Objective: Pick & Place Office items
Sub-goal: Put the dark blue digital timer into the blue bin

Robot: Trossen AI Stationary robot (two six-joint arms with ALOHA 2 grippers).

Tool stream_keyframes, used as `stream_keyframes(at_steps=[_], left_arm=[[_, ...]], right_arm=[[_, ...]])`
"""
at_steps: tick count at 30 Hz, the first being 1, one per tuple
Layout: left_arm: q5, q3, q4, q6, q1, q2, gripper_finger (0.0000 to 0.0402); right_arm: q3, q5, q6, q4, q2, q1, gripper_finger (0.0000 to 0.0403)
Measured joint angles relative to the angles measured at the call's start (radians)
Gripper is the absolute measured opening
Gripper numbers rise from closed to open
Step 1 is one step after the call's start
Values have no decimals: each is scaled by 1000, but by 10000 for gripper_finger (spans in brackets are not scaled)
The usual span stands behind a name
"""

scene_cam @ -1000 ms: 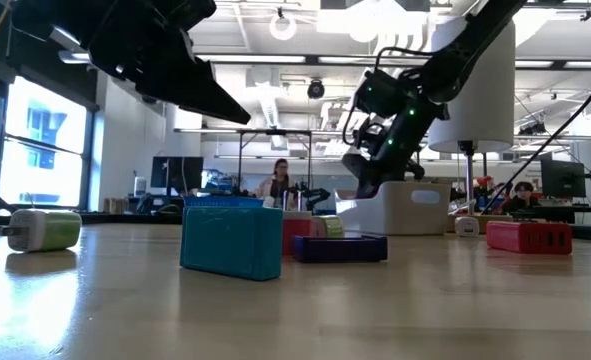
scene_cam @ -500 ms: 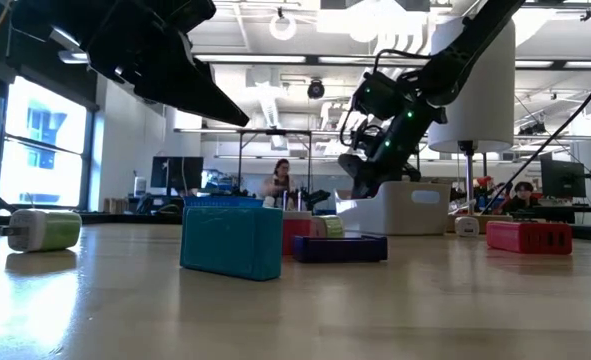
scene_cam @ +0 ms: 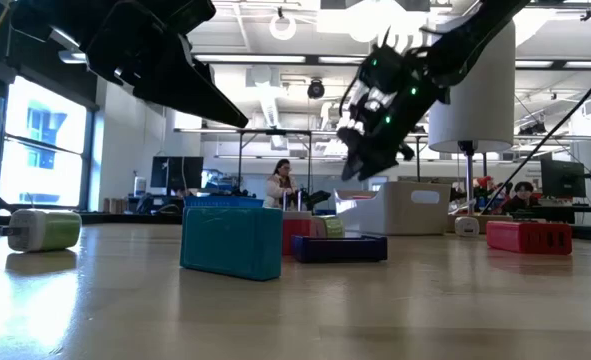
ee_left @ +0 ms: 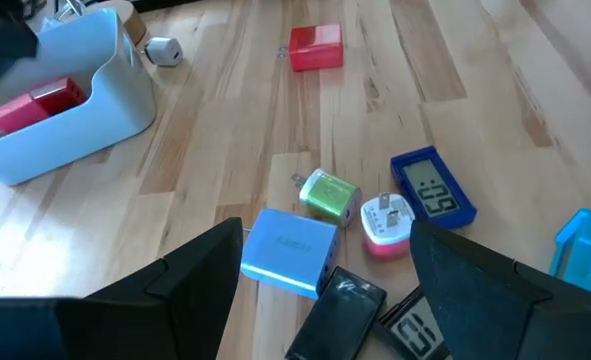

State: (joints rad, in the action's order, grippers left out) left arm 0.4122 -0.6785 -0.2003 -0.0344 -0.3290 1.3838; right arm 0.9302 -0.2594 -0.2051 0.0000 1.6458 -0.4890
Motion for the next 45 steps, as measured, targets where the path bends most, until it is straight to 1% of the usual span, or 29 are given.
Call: stream_keyframes(at_steps=[5, 9, 12, 15, 17, 19, 24, 26, 29, 35, 37, 42, 45], left_arm=[[10, 0, 18, 80, 0, 0, 280], [9, 0, 23, 90, 0, 0, 280], [9, 0, 23, 90, 0, 0, 280], [9, 0, 28, 89, 0, 0, 280], [9, 0, 37, 89, 0, 0, 280], [9, 0, 52, 87, 0, 0, 280], [8, 0, 66, 87, 0, 0, 280], [8, 0, 66, 87, 0, 0, 280], [8, 0, 66, 87, 0, 0, 280], [8, 0, 66, 87, 0, 0, 280], [8, 0, 66, 87, 0, 0, 280], [6, 0, 66, 61, 0, 0, 280], [5, 0, 66, 71, 0, 0, 280]], right_arm=[[0, 0, 0, -20, -90, 51, 226], [0, 4, 8, -73, -162, 112, 226], [0, 48, 54, -147, -214, 162, 226], [0, 101, 59, -210, -258, 221, 226], [0, 150, 54, -271, -289, 260, 226], [0, 216, 50, -291, -305, 307, 226], [0, 470, 15, -355, -324, 396, 226], [0, 548, 14, -378, -324, 430, 226], [0, 599, 0, -396, -323, 481, 226], [0, 598, -32, -376, -322, 569, 227], [0, 576, -28, -360, -322, 594, 227], [0, 375, 14, -305, -315, 686, 227], [0, 307, 51, -253, -291, 737, 227]])
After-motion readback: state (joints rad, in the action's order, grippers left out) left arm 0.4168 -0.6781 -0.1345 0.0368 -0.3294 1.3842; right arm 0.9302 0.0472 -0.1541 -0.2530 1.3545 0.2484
